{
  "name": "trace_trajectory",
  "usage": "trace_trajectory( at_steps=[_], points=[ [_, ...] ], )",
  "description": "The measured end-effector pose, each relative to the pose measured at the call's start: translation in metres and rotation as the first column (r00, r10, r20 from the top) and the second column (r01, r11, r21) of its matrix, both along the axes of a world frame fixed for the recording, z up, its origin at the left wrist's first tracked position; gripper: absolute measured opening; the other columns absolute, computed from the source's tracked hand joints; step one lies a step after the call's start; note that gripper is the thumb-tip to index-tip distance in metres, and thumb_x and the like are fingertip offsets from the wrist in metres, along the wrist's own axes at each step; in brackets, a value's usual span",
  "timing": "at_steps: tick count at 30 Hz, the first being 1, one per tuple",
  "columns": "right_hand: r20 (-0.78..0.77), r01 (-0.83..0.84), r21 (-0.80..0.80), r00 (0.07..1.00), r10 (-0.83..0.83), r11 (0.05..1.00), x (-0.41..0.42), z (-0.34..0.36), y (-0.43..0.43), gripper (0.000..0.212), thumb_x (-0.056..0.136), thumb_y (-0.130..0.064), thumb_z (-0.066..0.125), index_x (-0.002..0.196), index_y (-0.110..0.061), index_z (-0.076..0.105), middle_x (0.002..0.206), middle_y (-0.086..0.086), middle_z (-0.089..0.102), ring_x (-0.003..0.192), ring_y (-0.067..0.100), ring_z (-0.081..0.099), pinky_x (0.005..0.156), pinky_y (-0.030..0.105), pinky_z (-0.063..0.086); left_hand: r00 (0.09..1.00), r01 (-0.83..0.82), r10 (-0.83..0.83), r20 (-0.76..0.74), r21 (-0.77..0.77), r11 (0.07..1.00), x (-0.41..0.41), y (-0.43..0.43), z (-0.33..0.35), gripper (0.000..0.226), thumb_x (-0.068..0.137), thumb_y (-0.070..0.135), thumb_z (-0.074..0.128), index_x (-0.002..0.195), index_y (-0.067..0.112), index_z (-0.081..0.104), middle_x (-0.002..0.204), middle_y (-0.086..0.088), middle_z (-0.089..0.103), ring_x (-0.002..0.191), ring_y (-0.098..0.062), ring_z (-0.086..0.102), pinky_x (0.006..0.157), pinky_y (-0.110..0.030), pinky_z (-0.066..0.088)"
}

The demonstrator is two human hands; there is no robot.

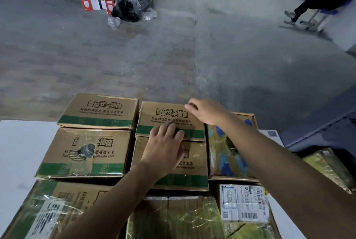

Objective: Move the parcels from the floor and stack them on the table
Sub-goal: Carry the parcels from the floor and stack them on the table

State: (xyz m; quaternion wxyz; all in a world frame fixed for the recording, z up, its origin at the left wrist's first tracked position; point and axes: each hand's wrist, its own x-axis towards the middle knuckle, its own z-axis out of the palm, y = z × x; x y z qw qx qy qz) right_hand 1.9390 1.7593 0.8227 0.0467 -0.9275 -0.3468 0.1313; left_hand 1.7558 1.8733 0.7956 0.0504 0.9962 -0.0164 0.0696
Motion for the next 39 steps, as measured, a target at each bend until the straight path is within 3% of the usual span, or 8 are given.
trace_trajectory(
  at_steps=[2,5,9,13,21,27,34,39],
  points=[
    [0.111,0.035,0.069,0.993,-0.043,0.997,0.0,-0.003,-0.014,0.04,0.103,-0.045,0.033,0.112,-0.016,0.058,0.088,-0.003,0.06,0.071,0.013,0.055,0.056,0.028,0.036,1.0,0.015,-0.015,-0.001,-0.011,1.0,0.007,-0.003,0.003,0.043,0.084,0.043,0.032,0.106,0.018,0.059,0.117,-0.006,0.058,0.113,-0.027,0.053,0.095,-0.045,0.046],
    [0.181,0.087,0.104,0.978,-0.105,0.991,0.002,-0.016,-0.042,0.033,0.103,-0.034,0.038,0.102,-0.012,0.062,0.087,0.001,0.06,0.078,0.021,0.058,0.065,0.035,0.045,0.997,0.065,-0.066,-0.045,-0.041,0.997,0.015,-0.014,0.005,0.051,0.086,0.046,0.028,0.118,0.018,0.054,0.131,-0.009,0.05,0.13,-0.031,0.041,0.108,-0.051,0.034],
    [0.153,0.051,0.109,0.986,-0.068,0.993,-0.002,-0.025,-0.06,0.03,0.102,-0.023,0.04,0.124,-0.014,0.058,0.104,0.005,0.069,0.09,0.026,0.062,0.08,0.039,0.047,0.979,0.122,-0.13,-0.157,-0.059,0.991,0.021,-0.034,0.003,0.06,0.092,0.054,0.029,0.147,0.029,0.024,0.157,-0.005,0.018,0.147,-0.028,0.005,0.116,-0.059,0.009],
    [0.169,0.048,0.081,0.984,-0.061,0.996,-0.003,-0.027,-0.058,0.032,0.103,-0.022,0.037,0.13,-0.016,0.053,0.119,0.006,0.064,0.103,0.028,0.059,0.088,0.04,0.044,0.969,0.14,-0.139,-0.204,-0.007,0.99,0.023,-0.042,0.001,0.058,0.095,0.057,0.021,0.149,0.041,0.008,0.161,-0.006,0.005,0.147,-0.033,-0.003,0.113,-0.064,0.0],
    [0.167,0.183,0.065,0.967,-0.191,0.981,-0.002,-0.022,-0.044,0.028,0.098,-0.009,0.044,0.12,-0.021,0.054,0.113,0.001,0.063,0.101,0.025,0.055,0.083,0.038,0.042,0.962,0.112,-0.095,-0.254,0.052,0.992,0.021,-0.051,0.007,0.056,0.098,0.053,0.02,0.151,0.037,0.008,0.161,-0.009,0.002,0.147,-0.034,-0.002,0.114,-0.063,0.004],
    [0.218,0.129,0.212,0.96,-0.175,0.969,-0.005,-0.015,-0.042,0.025,0.101,-0.019,0.037,0.114,-0.017,0.058,0.109,0.004,0.064,0.098,0.026,0.058,0.082,0.036,0.043,0.986,0.073,-0.08,-0.148,-0.051,0.996,0.009,-0.059,0.014,0.054,0.098,0.041,0.034,0.149,0.025,0.022,0.156,-0.002,0.024,0.146,-0.023,0.012,0.115,-0.053,0.018],
    [0.145,-0.059,0.356,0.989,0.007,0.933,-0.028,-0.008,-0.012,0.026,0.101,-0.021,0.04,0.116,-0.014,0.06,0.114,0.006,0.061,0.104,0.024,0.055,0.077,0.031,0.04,0.98,-0.176,0.16,-0.117,-0.141,0.974,-0.016,-0.043,0.031,0.048,0.097,0.035,0.042,0.143,0.023,0.033,0.148,0.0,0.033,0.141,-0.02,0.02,0.117,-0.04,0.017],
    [0.107,-0.153,0.386,0.987,0.121,0.91,-0.058,-0.005,0.022,0.025,0.101,-0.025,0.042,0.116,-0.017,0.061,0.117,0.0,0.059,0.108,0.021,0.055,0.076,0.028,0.04,0.94,-0.338,0.323,-0.111,-0.174,0.925,-0.043,-0.001,0.044,0.047,0.097,0.033,0.044,0.142,0.025,0.035,0.147,-0.001,0.036,0.139,-0.019,0.025,0.115,-0.041,0.026]
  ],
)
